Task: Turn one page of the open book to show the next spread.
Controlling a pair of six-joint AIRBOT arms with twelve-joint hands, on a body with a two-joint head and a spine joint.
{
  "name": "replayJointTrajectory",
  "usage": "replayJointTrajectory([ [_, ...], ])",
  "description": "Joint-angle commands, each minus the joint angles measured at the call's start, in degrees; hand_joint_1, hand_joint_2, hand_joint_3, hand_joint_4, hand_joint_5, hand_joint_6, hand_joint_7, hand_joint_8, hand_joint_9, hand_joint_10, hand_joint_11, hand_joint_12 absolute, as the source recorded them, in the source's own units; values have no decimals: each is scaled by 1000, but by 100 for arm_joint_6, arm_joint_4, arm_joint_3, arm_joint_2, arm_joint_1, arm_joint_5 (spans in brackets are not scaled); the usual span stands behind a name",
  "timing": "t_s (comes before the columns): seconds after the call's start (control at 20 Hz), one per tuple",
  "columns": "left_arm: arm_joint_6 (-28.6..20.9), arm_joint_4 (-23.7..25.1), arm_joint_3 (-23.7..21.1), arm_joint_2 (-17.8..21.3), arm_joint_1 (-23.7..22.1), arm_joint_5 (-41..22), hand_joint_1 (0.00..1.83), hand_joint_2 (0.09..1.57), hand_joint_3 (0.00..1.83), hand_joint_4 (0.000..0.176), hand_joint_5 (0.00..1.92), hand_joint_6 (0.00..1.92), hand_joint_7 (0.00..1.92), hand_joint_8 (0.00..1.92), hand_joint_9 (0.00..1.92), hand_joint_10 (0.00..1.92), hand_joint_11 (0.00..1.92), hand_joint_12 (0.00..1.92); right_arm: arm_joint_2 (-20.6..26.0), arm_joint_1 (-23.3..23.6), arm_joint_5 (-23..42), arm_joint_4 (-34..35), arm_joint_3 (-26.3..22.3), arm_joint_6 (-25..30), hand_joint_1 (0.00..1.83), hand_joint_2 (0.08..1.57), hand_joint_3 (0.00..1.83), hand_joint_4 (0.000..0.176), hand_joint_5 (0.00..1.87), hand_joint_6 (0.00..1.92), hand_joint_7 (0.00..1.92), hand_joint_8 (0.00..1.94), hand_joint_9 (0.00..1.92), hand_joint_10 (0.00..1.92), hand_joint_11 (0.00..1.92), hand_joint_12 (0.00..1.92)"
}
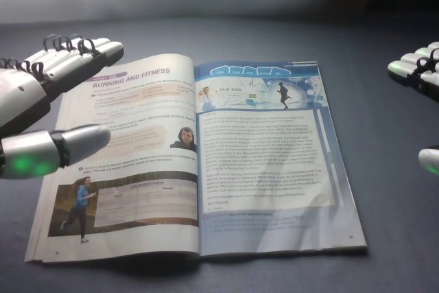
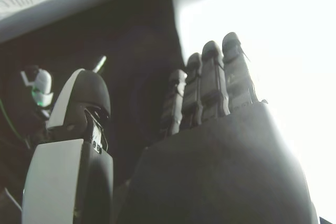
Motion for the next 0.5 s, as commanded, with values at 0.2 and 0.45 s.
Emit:
replayJointTrajectory([
  [0.2, -37, -181, 29, -11, 28, -683, 102, 1371, 13, 31, 0, 0, 0, 0, 0, 0, 0, 0, 46, 226, 226, -240, 13, -1, 101, 1317, 17, 0, 0, 0, 0, 0, 0, 0, 0, 0],
  [0.45, -36, -327, -21, 87, 222, -741, 103, 1368, 0, 34, 0, 0, 0, 0, 0, 0, 0, 0, -174, 1098, -1131, -1396, 152, 172, 0, 1287, 0, 0, 0, 0, 0, 0, 0, 0, 0, 0],
])
